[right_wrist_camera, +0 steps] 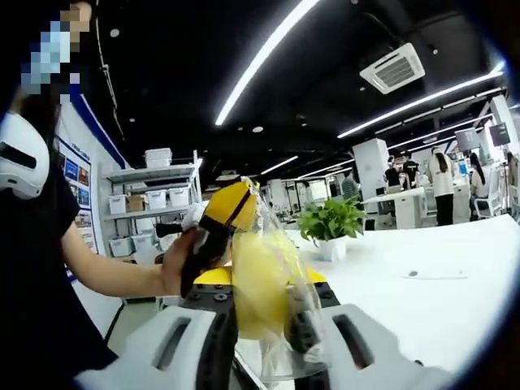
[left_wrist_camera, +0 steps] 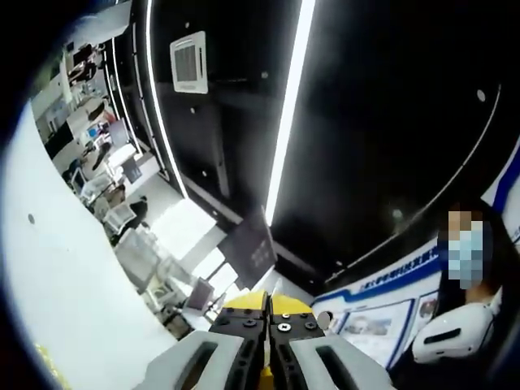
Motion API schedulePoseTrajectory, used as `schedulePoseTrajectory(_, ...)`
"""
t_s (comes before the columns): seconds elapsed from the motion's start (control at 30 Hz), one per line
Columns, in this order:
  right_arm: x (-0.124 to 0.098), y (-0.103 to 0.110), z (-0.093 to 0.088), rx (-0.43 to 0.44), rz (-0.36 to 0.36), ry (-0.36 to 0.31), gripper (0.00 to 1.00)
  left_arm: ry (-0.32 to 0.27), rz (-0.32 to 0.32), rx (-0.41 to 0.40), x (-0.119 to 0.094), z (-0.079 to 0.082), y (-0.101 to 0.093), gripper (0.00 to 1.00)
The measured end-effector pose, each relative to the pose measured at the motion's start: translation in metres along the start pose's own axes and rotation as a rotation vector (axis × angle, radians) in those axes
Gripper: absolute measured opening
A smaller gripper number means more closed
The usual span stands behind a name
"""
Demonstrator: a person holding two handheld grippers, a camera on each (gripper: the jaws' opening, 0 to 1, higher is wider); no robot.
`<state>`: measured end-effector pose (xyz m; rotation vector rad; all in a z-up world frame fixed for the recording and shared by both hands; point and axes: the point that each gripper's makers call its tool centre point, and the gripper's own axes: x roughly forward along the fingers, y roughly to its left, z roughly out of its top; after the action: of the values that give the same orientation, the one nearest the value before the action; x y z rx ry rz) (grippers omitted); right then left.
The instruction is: Compare the silicone blocks by pressing each to a similar depth, holding the contact briefly, and releasing to observe deformation and rebound differences across the visible hardness samples.
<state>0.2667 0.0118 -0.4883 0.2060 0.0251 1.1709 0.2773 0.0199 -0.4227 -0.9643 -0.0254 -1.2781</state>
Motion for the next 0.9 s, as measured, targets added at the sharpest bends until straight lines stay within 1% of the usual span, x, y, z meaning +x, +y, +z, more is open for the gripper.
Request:
schedulePoseTrajectory(0.1, 0.0004, -0.0005, -0.001, 0.027, -0.004, 0.015, 0.13, -0.002, 0.003, -0.003, -0.0009, -0.0003, 0.0004, 0.0)
schedulePoseTrajectory(0.2, 0.0006, -0.0005, -0.0011, 0.03, -0.009, 0.022, 0.11, -0.003, 0.006, 0.0, -0.0014, -0.0003, 0.0005, 0.0)
schedulePoseTrajectory(0.27, 0.0002, 0.001, -0.0006, 0.048, -0.005, 0.027, 0.1, -0.003, 0.004, 0.001, -0.0014, -0.0004, -0.0005, 0.0)
schedulePoseTrajectory(0.43, -0.0015, -0.0008, -0.0003, 0.022, -0.017, 0.028, 0.08, 0.011, 0.012, 0.016, 0.0007, -0.0026, -0.0013, 0.0)
schedulePoseTrajectory(0.57, -0.0043, -0.0028, -0.0026, 0.052, -0.023, 0.035, 0.07, 0.03, 0.027, 0.038, 0.0017, -0.0057, -0.0004, 0.0)
schedulePoseTrajectory(0.67, -0.0061, -0.0018, -0.0033, 0.041, -0.033, 0.047, 0.06, 0.04, 0.029, 0.04, 0.0013, -0.0073, 0.0, 0.0)
schedulePoseTrajectory(0.77, -0.0068, -0.002, -0.0038, 0.032, -0.035, 0.054, 0.05, 0.039, 0.025, 0.03, 0.0012, -0.0079, 0.0005, 0.0)
schedulePoseTrajectory(0.8, -0.0061, -0.0039, -0.005, 0.049, -0.033, 0.06, 0.05, 0.035, 0.027, 0.015, 0.0011, -0.0081, 0.0029, 0.0)
schedulePoseTrajectory(0.9, -0.0051, -0.007, -0.0075, 0.053, -0.044, 0.064, 0.05, 0.026, 0.042, 0.011, 0.0011, -0.0082, 0.0082, 0.0)
